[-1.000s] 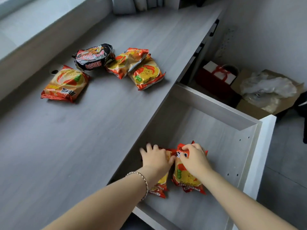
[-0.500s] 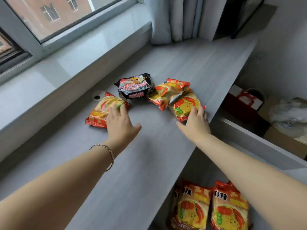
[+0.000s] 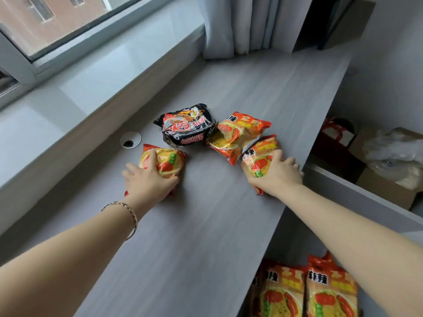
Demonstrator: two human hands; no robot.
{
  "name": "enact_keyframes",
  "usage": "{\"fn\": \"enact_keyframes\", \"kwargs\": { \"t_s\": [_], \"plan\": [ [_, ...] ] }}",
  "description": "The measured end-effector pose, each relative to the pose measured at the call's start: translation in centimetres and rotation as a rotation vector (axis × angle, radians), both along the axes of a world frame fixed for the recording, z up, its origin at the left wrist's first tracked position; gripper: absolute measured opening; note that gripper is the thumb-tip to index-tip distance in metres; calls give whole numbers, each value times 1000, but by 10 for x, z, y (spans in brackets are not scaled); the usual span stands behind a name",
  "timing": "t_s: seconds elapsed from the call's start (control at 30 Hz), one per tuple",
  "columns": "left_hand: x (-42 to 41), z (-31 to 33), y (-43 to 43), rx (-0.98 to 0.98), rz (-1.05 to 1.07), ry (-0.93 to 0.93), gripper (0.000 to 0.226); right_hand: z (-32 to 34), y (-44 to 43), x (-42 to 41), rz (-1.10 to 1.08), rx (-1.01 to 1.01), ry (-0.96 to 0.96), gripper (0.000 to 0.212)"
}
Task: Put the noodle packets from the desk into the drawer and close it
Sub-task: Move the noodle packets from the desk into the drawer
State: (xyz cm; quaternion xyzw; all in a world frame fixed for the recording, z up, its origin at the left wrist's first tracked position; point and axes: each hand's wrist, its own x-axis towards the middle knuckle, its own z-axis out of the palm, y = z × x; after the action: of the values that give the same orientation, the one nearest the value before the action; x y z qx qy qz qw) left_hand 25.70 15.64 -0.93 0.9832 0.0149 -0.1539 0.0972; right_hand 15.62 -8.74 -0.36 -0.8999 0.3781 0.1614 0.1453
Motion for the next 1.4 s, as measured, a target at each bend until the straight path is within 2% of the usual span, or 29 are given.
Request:
{"fn": "enact_keyframes", "kwargs": {
  "t_s": [0.1, 0.23, 0.3, 0.4, 0.53, 0.63, 0.7, 0.8, 0.9, 1.0, 1.07, 1.23, 1.33, 1.4],
  "plan": [
    [-32, 14, -16, 15, -126, 82, 91, 8, 7, -30, -32, 63, 10, 105],
    [-96, 39, -56, -87, -364, 173, 86, 15, 2, -107, -123, 124, -169, 93],
    [-133, 45, -83, -191, -454, 248, 85, 13, -6, -153, -215, 145, -209, 89],
    [-183, 43, -121, -275, -590, 313, 89, 1, -22, -204, -456, 217, -158, 88],
    [-227, 14, -157, -172, -720, 370, 91, -40, -47, -240, -648, 274, 70, 92],
    [-242, -17, -181, -19, -705, 414, 89, -129, -85, -270, -743, 371, 81, 108],
    [-243, -37, -191, 88, -677, 420, 85, -148, -91, -275, -747, 430, 50, 109],
    [-241, -64, -197, 154, -588, 453, 75, -87, -76, -256, -614, 382, 36, 74],
    [-242, -76, -197, 77, -497, 539, 74, -66, -77, -244, -444, 265, 23, 54],
    [-235, -68, -201, -43, -489, 609, 74, -54, -79, -231, -295, 256, -85, 37],
    [-221, -49, -203, -154, -525, 525, 67, -42, -80, -212, -245, 279, -153, 31],
    [-162, 12, -176, -350, -696, 81, 41, 3, -68, -139, -119, 304, -352, 27],
    [-113, 27, -145, -344, -630, -142, 40, 21, -48, -79, 10, 278, -358, 33],
    [-78, 26, -126, -318, -507, -251, 46, 26, -33, -38, 117, 230, -307, 49]
  ]
}}
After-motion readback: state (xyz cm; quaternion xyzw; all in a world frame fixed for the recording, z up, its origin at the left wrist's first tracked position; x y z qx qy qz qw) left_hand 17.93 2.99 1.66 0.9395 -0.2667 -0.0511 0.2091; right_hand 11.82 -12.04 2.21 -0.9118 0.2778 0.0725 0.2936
